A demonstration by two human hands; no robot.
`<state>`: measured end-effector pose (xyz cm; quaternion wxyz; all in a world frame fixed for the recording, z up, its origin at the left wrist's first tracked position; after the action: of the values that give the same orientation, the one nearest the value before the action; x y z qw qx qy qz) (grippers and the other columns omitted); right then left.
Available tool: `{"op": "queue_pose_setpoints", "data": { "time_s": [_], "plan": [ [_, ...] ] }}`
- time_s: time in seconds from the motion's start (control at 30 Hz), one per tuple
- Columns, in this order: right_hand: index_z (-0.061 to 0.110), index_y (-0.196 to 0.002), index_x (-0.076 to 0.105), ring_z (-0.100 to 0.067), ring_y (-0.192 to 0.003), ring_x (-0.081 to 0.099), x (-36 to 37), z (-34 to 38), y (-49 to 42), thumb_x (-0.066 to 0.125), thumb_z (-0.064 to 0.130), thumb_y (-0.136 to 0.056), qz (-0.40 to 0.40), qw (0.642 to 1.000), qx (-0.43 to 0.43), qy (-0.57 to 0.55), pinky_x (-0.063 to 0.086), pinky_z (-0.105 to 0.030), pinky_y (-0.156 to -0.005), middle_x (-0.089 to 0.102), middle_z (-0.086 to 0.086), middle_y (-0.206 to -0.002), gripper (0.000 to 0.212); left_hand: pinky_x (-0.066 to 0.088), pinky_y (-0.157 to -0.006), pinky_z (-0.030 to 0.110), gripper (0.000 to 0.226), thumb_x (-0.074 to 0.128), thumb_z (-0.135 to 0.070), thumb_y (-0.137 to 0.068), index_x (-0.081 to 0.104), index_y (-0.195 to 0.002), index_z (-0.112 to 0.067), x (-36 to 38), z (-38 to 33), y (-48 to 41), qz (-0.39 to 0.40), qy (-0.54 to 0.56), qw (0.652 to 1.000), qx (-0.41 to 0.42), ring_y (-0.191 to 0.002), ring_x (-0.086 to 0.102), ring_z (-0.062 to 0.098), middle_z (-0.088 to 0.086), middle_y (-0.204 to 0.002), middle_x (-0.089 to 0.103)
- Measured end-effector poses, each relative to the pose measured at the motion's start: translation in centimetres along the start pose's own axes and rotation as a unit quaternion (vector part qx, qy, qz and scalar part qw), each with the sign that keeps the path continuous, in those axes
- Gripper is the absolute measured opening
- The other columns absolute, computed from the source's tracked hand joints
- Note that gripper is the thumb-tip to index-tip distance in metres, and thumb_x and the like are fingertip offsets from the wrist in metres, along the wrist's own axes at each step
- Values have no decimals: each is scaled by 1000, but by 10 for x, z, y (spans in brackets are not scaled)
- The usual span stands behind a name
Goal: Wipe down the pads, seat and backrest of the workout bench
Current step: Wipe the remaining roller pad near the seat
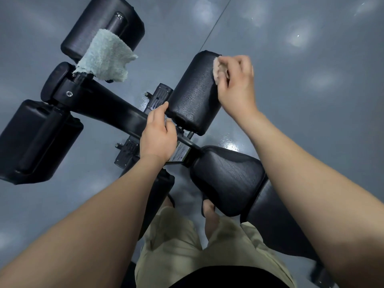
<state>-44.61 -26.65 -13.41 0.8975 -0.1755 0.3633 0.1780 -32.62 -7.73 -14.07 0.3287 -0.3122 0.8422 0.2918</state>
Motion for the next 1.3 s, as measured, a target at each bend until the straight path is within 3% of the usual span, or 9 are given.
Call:
{"op": "queue_pose_setpoints", "data": {
  "time_s": [0.1,0.3,0.53,0.6,0.7,0.77,0.97,1.1,1.3],
  "plan": [
    [16,-112,69,-29,-98,51,7,1,2,55,21,-96,10,1000,-13,9,45,-37,-94,55,-8,-111,22,44,-99,34,48,45,-37,-98,41,-146,-37,1,0,0,8,3,1000,2,-114,57,12,-14,-147,43],
    [11,-106,71,-32,-94,54,12,7,37,53,3,-89,30,997,-70,-20,29,-9,-92,58,-6,-106,25,35,-96,27,56,53,-45,-93,40,-147,-36,0,-3,1,9,3,1000,11,-128,47,8,-14,-150,41],
    [10,-114,71,-29,-94,49,6,5,53,56,-2,-89,101,979,-173,-27,43,-30,-87,59,-9,-108,31,34,-94,26,56,54,-46,-93,40,-147,-37,0,-3,1,15,1,1000,9,-111,45,-4,-14,-150,40],
    [12,-115,71,-31,-95,51,4,-3,28,57,-2,-87,66,989,-128,-12,43,-32,-89,58,-12,-108,35,35,-92,26,55,55,-45,-93,40,-146,-37,-1,-4,1,16,3,1000,7,-100,42,-13,-15,-149,40],
    [13,-120,69,-30,-101,53,1,-15,-10,53,7,-93,1,1000,-2,-1,35,-22,-91,57,-12,-112,31,38,-88,27,54,57,-46,-92,41,-144,-39,-1,-4,2,18,4,1000,11,-90,44,-21,-17,-147,40],
    [13,-125,67,-32,-105,52,3,-21,-25,50,14,-98,-2,1000,31,1,32,-18,-91,57,-12,-116,32,43,-88,30,54,58,-47,-91,42,-142,-40,-1,-3,2,17,2,1000,17,-93,46,-12,-18,-145,41],
    [14,-121,70,-32,-96,51,10,-23,-30,45,8,-92,-7,1000,25,11,31,-18,-88,61,-10,-111,39,51,-94,39,53,60,-48,-88,42,-138,-45,-2,-3,1,15,6,1000,19,-100,47,-3,-19,-142,43],
    [15,-121,70,-33,-95,55,5,-30,-21,47,8,-90,2,1000,4,15,22,-3,-91,61,-8,-109,39,52,-93,42,53,61,-50,-85,41,-134,-48,-1,-4,2,17,11,1000,21,-104,57,8,-18,-137,48],
    [16,-113,71,-31,-97,51,-5,-21,-16,48,12,-94,25,1000,7,10,35,-22,-88,59,-7,-109,30,50,-87,34,52,64,-46,-86,43,-133,-47,-1,-4,3,11,15,999,31,-106,54,4,-20,-135,46]
  ]
}}
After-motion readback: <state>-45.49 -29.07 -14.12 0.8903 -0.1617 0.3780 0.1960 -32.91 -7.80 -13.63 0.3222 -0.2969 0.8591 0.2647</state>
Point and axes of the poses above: each hand's wrist, its own y-axis away from the middle knuckle, its own x-axis out of the palm, z = x × y, the point moved 1 cm from there along -y, towards the middle knuckle
